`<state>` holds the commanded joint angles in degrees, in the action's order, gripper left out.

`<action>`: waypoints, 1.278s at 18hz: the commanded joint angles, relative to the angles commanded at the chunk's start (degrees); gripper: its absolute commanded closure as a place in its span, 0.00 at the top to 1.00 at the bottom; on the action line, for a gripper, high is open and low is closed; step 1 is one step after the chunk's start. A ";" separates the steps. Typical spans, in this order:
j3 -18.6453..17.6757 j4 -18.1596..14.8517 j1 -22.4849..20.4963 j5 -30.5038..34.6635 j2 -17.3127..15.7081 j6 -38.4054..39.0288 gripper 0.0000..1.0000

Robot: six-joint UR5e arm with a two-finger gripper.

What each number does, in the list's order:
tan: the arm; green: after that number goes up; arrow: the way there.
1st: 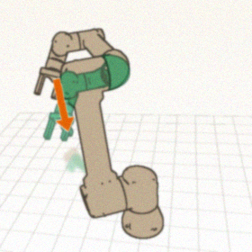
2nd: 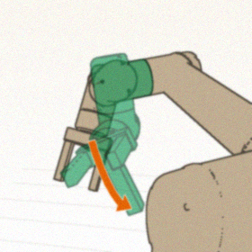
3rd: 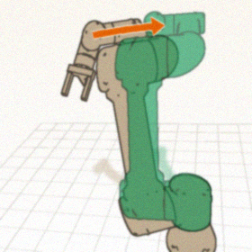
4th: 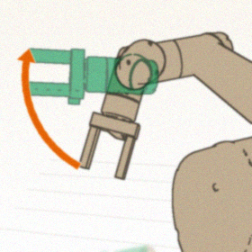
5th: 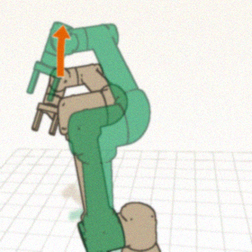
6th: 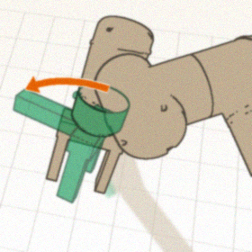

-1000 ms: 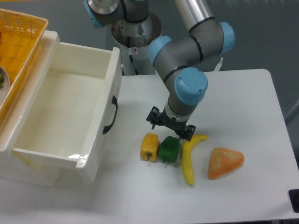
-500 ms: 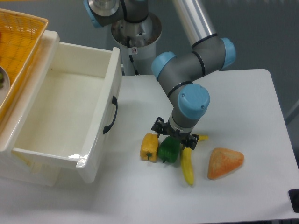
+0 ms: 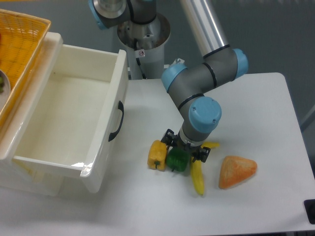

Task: Pick up the green chilies
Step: 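Lower the open gripper over the green bell pepper, then close the gripper around the green bell pepper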

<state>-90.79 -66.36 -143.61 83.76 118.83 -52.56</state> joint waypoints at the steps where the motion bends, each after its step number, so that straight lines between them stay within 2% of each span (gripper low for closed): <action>1: 0.00 0.00 0.00 0.00 0.09 0.00 1.00; 23: 0.18 2.19 0.26 0.00 1.67 1.32 1.00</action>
<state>-90.62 -64.16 -143.35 83.76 120.50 -51.24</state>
